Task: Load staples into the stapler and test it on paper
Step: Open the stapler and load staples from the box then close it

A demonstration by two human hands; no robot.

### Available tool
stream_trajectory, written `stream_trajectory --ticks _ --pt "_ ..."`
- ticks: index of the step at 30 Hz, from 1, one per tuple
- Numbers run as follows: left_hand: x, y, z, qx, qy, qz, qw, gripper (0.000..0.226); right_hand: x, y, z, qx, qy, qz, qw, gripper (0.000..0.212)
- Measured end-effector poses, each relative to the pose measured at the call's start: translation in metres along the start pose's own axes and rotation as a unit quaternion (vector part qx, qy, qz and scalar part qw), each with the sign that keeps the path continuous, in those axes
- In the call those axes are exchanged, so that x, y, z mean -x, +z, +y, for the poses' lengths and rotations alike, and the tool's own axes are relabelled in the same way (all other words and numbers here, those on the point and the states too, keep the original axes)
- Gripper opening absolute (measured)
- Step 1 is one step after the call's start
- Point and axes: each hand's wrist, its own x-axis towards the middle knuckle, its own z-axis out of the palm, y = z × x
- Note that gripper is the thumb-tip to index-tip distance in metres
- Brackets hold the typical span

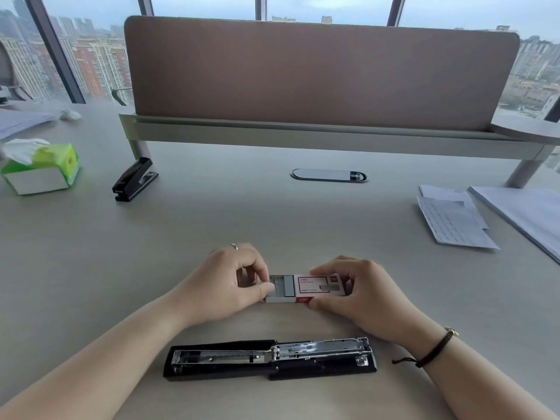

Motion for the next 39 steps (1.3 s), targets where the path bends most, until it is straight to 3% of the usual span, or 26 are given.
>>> stream_trajectory --ticks 12,18,22,26,31,39 --pt "-0.007 0.005 0.011 -0.063 -0.033 -0.014 0.997 0.016 0.002 0.000 -0.003 0.002 0.005 0.000 1.000 0.042" --pt "-0.003 0.004 0.009 -0.058 0.016 -0.027 0.998 0.014 0.002 -0.001 -0.006 0.006 0.008 -0.004 1.000 0.044" --pt "0.000 0.000 0.012 0.041 0.041 -0.009 0.998 0.010 0.006 -0.004 -0.012 0.001 -0.006 0.021 1.000 0.043" --pt "0.002 -0.001 0.020 0.157 0.051 -0.016 0.986 0.008 0.011 -0.008 -0.024 -0.056 -0.044 0.098 0.993 0.024" --pt "0.001 0.004 0.027 0.260 0.029 -0.039 0.964 0.006 0.016 -0.001 -0.044 -0.127 -0.095 0.089 0.983 0.011" --pt "-0.002 0.002 0.027 0.319 0.014 -0.036 0.947 0.006 0.015 0.004 -0.048 -0.138 -0.110 0.096 0.980 0.009"
